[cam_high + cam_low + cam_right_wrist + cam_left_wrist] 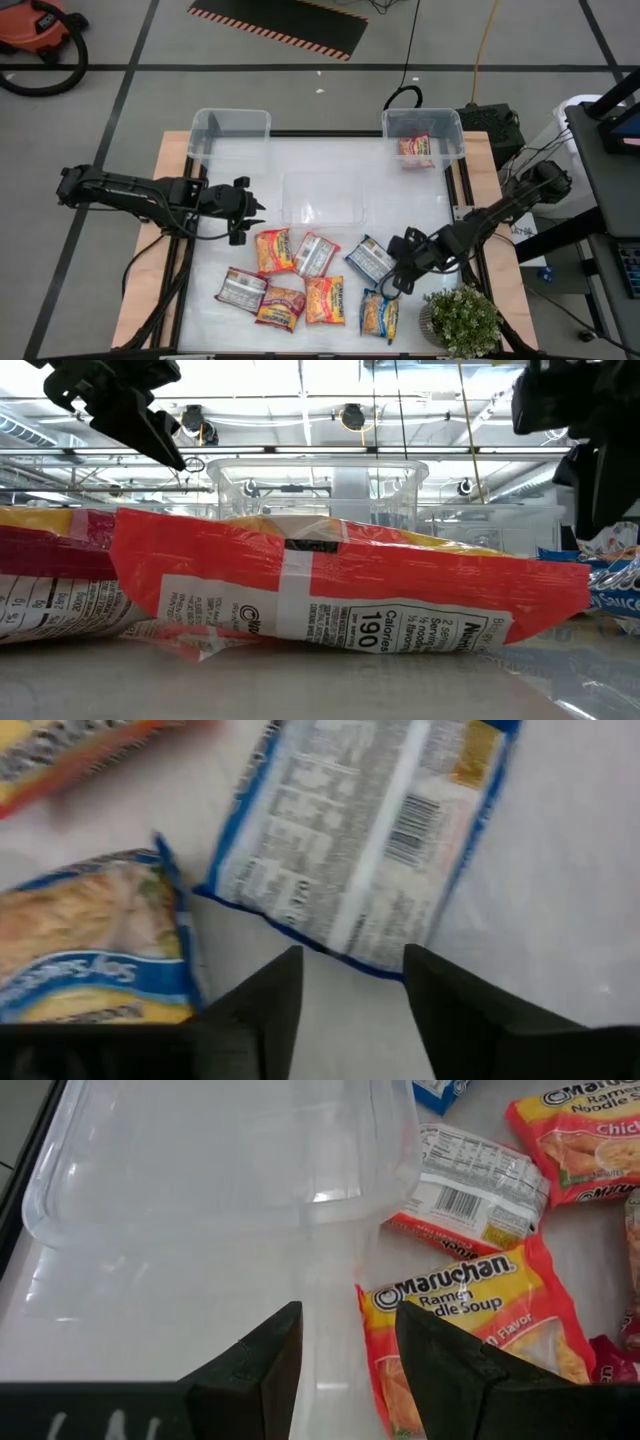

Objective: Sort Maruchan noodles
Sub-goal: Put the top blue noodle pack into the bottom transparent bin

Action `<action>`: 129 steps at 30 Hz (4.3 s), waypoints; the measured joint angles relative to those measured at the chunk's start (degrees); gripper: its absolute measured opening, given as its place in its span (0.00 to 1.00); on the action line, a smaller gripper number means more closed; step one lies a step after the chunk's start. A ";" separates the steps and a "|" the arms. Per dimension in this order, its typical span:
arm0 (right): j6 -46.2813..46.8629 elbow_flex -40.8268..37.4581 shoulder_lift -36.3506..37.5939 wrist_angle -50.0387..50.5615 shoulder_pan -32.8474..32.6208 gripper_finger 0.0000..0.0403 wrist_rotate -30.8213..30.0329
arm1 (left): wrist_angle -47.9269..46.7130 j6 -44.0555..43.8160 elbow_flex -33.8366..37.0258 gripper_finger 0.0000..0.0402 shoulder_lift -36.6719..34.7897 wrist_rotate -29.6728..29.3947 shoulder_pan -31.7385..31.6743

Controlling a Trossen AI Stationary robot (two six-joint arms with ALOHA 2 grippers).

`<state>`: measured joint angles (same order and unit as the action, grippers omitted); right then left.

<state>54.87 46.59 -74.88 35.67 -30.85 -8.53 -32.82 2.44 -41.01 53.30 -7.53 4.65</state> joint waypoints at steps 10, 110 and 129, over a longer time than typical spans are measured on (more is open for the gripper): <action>-0.10 -4.93 -1.96 0.16 -1.16 0.61 -0.43 | -0.02 0.39 0.02 0.42 0.00 0.00 -0.01; -62.10 16.76 -1.13 -39.47 -1.07 0.00 -51.48 | 46.97 3.10 0.00 0.42 11.60 1.35 7.53; -63.96 16.74 -5.89 -40.21 4.78 0.00 -51.44 | 47.73 4.88 0.00 0.70 11.50 -7.32 6.25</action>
<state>-9.09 63.33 -80.77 -4.53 -26.07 -59.97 14.91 7.32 -41.01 64.80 -14.85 10.90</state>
